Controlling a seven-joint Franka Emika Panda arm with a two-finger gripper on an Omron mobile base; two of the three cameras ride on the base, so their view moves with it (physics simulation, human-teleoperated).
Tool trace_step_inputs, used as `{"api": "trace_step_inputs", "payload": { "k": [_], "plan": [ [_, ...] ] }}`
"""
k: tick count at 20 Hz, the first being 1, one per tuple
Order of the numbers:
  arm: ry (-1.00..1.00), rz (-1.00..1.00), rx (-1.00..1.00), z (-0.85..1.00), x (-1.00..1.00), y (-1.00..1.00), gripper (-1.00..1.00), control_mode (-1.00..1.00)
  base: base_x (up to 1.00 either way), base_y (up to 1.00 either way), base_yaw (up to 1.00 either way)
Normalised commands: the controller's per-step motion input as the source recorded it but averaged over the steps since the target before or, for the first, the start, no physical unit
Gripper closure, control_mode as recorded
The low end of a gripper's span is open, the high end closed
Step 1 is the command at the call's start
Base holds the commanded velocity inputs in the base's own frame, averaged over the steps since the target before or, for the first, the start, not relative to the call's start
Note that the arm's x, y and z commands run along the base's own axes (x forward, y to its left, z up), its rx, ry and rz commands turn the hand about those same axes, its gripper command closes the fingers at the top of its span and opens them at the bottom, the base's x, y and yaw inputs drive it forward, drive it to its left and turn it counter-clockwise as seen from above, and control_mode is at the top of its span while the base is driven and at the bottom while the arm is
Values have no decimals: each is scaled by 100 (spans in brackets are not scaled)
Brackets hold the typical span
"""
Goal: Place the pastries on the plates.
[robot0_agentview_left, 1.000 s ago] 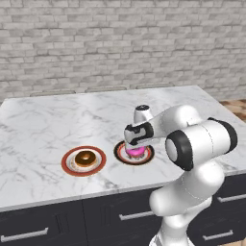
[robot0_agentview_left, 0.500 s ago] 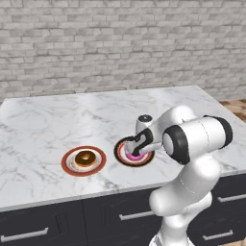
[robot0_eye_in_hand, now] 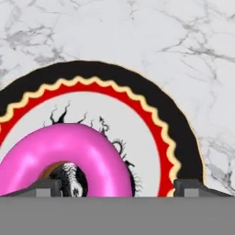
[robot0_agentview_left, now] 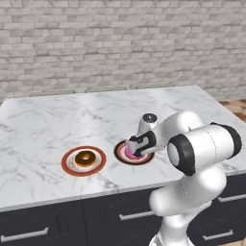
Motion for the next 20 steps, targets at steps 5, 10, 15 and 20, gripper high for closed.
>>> {"api": "trace_step_inputs", "payload": {
  "k": [5, 10, 15, 20],
  "plan": [
    [-1, 0, 11, 78, 2, -13, -100, -100, 0, 0, 0],
    [-6, 0, 4, 100, -10, -6, -100, -100, 0, 0, 0],
    [-4, -1, 1, 100, -60, -11, -100, -100, 0, 0, 0],
    [0, 0, 6, 100, -98, -13, -100, -100, 0, 0, 0]
  ]
}}
